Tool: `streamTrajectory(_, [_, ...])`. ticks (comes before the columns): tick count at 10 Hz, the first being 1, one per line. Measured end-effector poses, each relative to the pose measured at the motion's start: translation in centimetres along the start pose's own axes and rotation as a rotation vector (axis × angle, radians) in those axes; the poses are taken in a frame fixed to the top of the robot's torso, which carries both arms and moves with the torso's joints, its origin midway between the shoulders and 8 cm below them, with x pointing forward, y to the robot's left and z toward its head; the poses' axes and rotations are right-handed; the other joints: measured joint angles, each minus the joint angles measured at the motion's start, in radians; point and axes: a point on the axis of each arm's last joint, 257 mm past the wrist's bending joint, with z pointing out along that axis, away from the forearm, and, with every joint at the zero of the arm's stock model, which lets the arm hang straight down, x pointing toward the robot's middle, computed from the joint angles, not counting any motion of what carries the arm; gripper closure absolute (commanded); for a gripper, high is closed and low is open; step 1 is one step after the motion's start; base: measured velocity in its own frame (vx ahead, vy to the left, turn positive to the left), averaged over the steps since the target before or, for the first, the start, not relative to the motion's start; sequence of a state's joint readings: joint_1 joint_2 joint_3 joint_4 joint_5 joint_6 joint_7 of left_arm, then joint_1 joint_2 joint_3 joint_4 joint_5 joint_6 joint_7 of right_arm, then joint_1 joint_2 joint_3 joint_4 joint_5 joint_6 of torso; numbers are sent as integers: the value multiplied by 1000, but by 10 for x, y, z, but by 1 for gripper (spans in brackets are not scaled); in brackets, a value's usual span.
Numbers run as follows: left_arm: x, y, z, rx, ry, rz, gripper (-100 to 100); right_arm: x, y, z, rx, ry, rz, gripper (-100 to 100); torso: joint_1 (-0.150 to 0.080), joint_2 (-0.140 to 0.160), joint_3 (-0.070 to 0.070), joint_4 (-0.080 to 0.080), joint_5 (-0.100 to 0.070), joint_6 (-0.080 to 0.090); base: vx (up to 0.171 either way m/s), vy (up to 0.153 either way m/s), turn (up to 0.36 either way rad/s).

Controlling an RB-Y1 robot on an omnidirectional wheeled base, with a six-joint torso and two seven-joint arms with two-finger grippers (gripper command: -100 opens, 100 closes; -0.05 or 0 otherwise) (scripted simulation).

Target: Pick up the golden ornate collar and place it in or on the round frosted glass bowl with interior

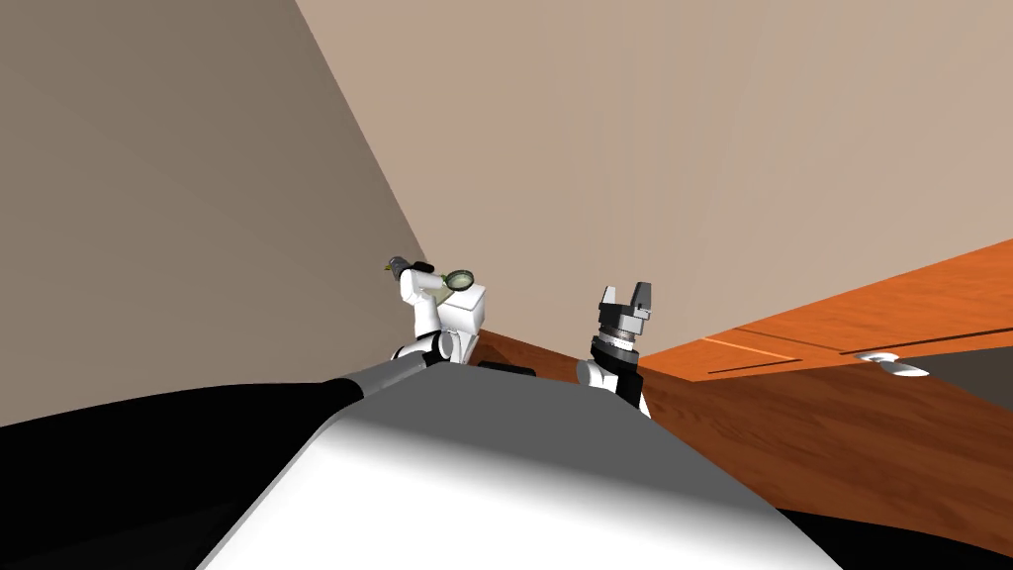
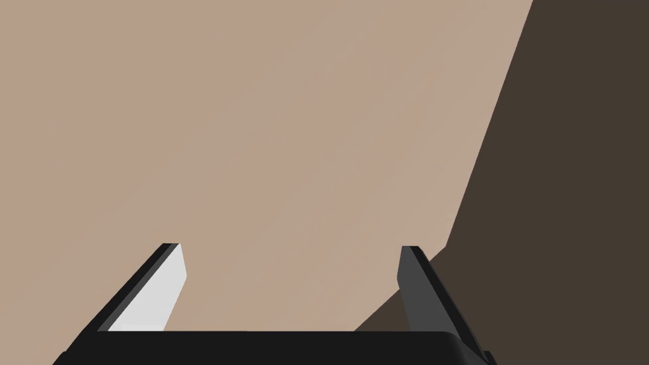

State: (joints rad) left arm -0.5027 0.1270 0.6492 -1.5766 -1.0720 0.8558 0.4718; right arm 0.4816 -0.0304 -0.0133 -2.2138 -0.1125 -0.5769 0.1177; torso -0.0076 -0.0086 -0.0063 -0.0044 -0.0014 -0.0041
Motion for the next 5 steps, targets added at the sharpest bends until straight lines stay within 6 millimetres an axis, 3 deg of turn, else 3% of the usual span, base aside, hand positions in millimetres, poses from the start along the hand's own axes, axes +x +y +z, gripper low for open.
streamTrajectory(5, [0, 5, 8, -107, -62, -65, 100, 0, 0, 0, 0, 0, 0, 0, 1, -1, -1, -1, 2, 0, 74, -75, -46])
